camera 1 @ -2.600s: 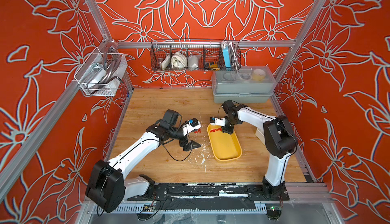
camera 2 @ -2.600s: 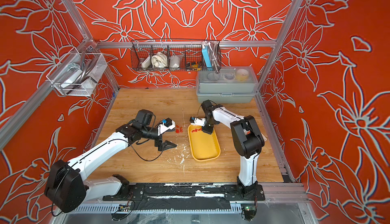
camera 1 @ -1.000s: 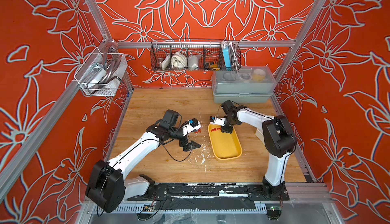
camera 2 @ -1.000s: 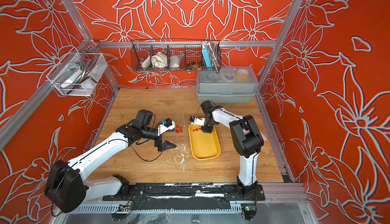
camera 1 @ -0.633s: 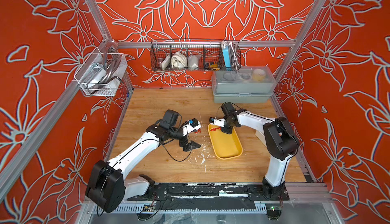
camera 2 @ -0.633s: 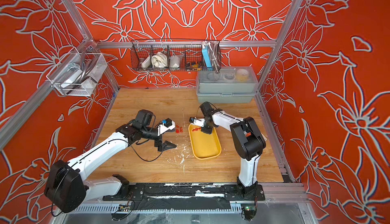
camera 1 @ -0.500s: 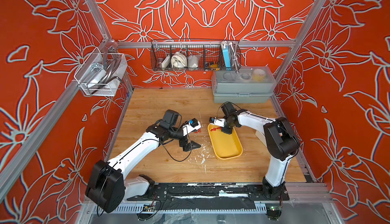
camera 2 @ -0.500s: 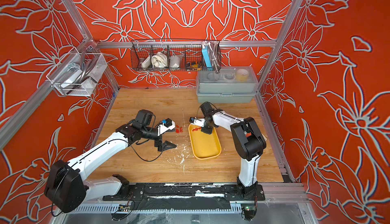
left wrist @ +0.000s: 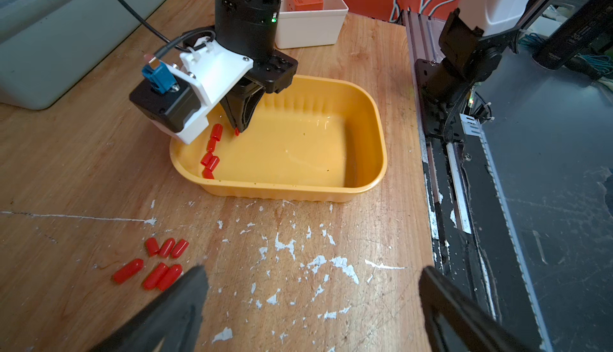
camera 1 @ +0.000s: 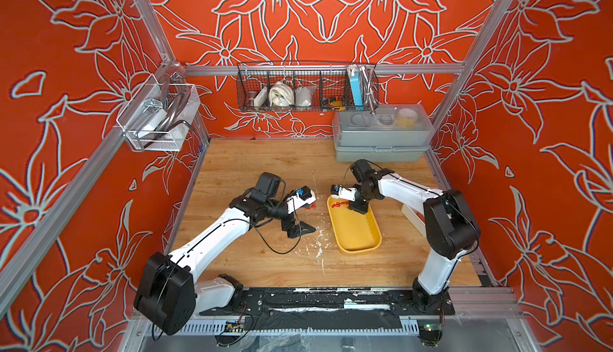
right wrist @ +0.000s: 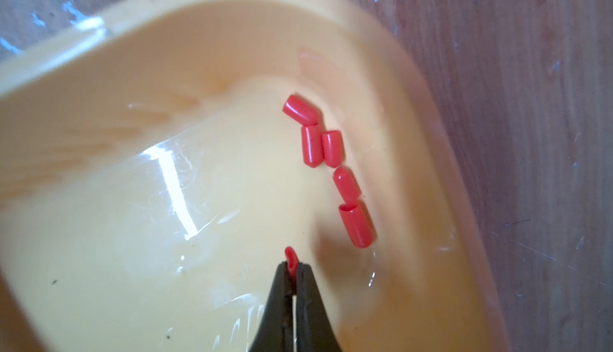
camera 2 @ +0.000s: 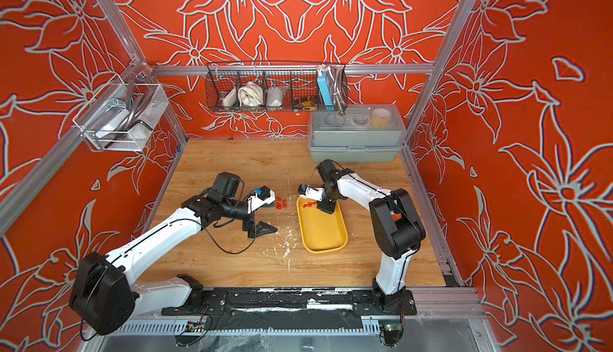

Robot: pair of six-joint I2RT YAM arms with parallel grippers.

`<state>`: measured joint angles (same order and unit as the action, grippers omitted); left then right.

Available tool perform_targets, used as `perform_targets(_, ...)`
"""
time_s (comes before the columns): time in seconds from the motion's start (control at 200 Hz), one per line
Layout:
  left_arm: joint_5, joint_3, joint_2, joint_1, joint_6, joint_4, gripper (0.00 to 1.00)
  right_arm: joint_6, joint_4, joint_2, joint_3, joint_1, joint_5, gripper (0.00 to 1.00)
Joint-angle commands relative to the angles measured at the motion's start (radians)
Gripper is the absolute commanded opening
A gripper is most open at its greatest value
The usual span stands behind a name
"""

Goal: Take the screw protection sleeves out of the storage box
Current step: Pick up the screw protection sleeve from the storage box, then place the screw protection sleeve at the center of the board.

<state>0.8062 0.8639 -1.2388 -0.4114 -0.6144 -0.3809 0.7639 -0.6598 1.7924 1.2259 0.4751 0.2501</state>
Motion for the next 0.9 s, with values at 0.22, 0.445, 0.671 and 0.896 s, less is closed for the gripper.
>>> perform_targets(0.22,-0.014,0.026,0.025,0.017,-0.007,-0.036,0.98,-0.059,-0.148,-0.140,0.043,-0.011,0.183,0.00)
perform_targets(0.445,-0.054,0.059,0.040,0.112,0.078,-0.004,0.98,-0.187,-0.155,-0.185,0.115,0.023,0.326,0.00)
perform_targets(0.671,-0.293,0.061,0.077,0.209,0.205,0.125,0.98,-0.288,-0.121,-0.059,0.235,0.164,0.232,0.00)
perform_targets(0.896,-0.517,0.038,0.104,0.256,0.272,0.214,0.98,-0.343,-0.114,0.106,0.337,0.254,0.130,0.00)
